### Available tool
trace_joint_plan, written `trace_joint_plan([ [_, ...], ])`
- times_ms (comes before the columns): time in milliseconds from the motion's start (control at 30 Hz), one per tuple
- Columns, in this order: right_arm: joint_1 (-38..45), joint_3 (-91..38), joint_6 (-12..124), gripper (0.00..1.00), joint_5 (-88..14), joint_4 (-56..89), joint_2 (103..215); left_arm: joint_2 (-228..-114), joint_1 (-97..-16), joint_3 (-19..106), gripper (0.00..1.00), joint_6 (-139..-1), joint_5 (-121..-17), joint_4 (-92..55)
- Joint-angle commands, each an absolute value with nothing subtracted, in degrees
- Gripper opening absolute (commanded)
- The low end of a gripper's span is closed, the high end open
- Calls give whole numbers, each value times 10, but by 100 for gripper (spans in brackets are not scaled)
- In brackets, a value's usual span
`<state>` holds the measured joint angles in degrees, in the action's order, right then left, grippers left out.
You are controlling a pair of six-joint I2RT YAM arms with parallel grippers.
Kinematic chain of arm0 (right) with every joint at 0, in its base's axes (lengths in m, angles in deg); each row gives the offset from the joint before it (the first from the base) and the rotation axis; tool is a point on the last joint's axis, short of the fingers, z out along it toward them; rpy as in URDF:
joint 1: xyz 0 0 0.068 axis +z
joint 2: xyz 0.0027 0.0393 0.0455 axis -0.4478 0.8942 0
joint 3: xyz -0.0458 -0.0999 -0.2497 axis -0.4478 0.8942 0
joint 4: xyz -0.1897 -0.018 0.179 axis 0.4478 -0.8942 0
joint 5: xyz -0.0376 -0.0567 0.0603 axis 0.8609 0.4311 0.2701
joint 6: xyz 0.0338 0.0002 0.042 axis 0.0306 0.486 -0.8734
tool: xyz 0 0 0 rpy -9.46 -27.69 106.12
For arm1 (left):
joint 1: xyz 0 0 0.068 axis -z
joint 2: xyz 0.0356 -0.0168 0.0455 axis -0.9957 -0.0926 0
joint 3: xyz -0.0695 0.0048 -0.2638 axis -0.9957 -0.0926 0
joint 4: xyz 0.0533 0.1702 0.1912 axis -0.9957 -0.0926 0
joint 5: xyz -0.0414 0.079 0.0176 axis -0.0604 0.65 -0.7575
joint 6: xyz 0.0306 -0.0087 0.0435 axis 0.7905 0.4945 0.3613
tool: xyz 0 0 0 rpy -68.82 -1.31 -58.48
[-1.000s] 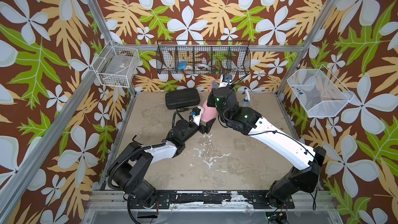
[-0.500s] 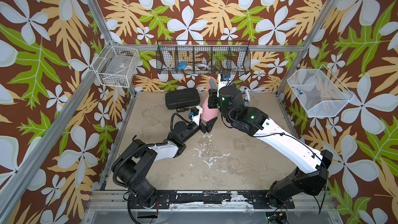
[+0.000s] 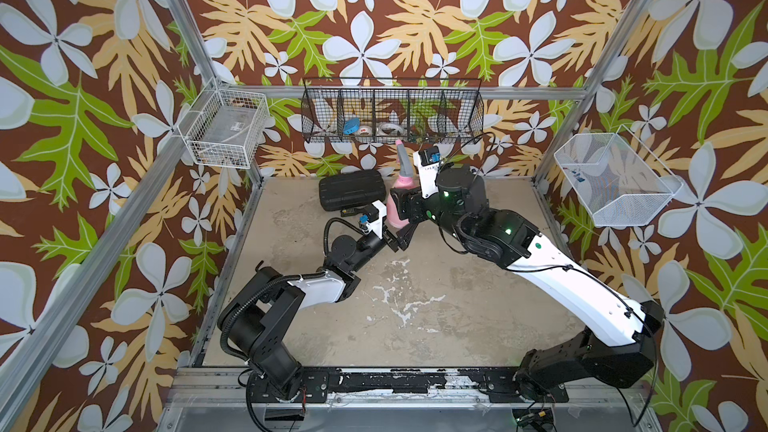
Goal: Attach spray nozzles to spray bottles
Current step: Screw the spray nozzle on the spray bottle.
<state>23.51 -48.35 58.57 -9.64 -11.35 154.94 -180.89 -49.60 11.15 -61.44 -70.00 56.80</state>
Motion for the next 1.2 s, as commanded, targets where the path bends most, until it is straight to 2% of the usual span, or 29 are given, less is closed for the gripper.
trace_joint_plan([
  [0,232,-486,636,83,-148,-126,1526,-1809,-496,111,48,-619,-703,598],
  [133,215,-490,650,83,-190,-136,1500,-1809,-496,110,48,-621,-703,596],
  [300,168,-463,632,81,-297,-78,1467,-1810,-496,115,48,-621,-699,577],
  [567,170,-504,626,75,-348,-79,1515,-1805,-496,111,48,-612,-698,560],
  [1000,246,-553,591,69,-329,-61,1582,-1807,-496,116,48,-619,-703,555],
  [1167,246,-602,616,69,-304,-120,1583,-1804,-496,112,48,-615,-712,553],
])
